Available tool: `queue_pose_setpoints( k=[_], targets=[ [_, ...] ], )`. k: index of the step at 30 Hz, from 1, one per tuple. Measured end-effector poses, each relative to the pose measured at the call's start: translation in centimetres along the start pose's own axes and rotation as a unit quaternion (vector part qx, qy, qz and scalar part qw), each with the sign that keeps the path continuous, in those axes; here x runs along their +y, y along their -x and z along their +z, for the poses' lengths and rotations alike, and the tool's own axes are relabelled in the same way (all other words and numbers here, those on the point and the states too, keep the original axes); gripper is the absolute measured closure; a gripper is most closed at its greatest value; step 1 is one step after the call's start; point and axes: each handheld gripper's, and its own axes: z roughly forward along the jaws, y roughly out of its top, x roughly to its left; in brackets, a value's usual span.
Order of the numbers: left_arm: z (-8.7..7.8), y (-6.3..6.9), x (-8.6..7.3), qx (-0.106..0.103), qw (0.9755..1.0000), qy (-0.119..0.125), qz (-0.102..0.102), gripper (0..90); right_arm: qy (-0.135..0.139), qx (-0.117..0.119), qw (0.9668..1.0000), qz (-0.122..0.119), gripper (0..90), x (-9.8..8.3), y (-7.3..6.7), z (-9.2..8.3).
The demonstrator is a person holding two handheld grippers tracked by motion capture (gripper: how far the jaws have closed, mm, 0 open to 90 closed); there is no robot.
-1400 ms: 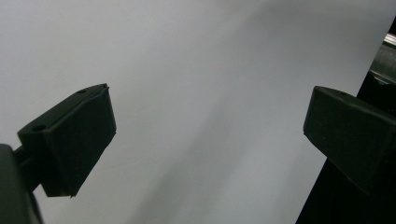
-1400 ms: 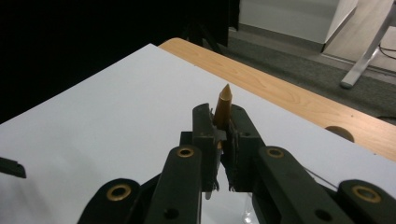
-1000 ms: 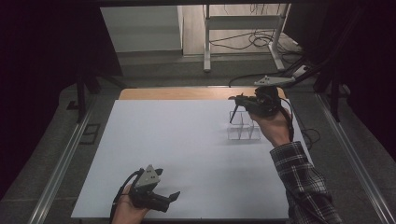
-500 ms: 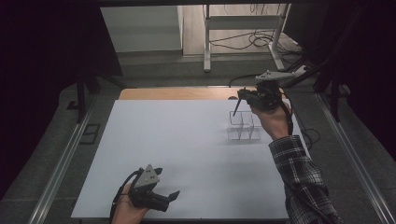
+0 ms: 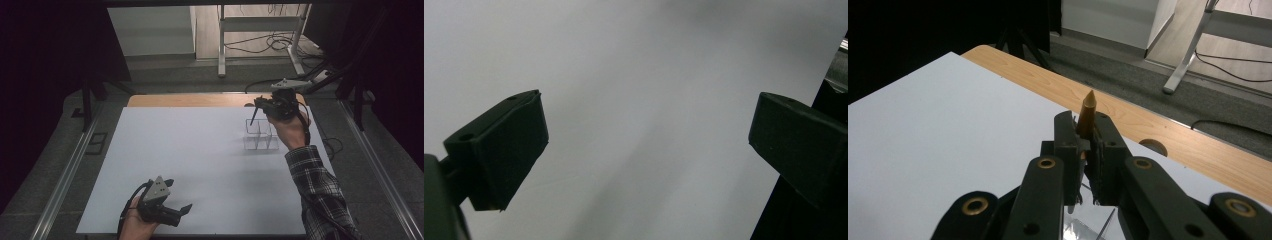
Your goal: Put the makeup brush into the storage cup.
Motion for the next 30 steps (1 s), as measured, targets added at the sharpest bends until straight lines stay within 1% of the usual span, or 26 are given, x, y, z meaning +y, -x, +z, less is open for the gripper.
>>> queue_pose_setpoints(
  k=[8, 12, 26, 27, 30],
  targets=[
    [0.0, 0.0, 0.0, 0.0, 1.0, -0.001, 0.001, 2.9, -0.005, -0.004, 1.0, 0.003, 83.3, -0.8, 0.2, 0.6],
    [0.1, 0.0, 0.0, 0.0, 1.0, -0.001, 0.002, 2.9, -0.007, -0.006, 0.9999, 0.009, 83.2, -1.3, 0.4, 0.8],
    [0.1, 0.1, 0.0, -0.001, 1.0, -0.002, 0.005, 3.1, -0.012, -0.005, 0.9999, 0.011, 83.0, -2.5, 0.4, 1.7],
    [0.1, 0.0, 0.0, -0.001, 1.0, -0.005, 0.008, 3.2, -0.013, -0.005, 0.9998, 0.01, 83.0, -2.6, 0.4, 1.7],
    [0.1, 0.1, 0.0, -0.001, 0.9999, -0.005, 0.009, 3.5, -0.016, -0.003, 0.9998, 0.013, 83.0, -2.9, 0.4, 2.0]
  ],
)
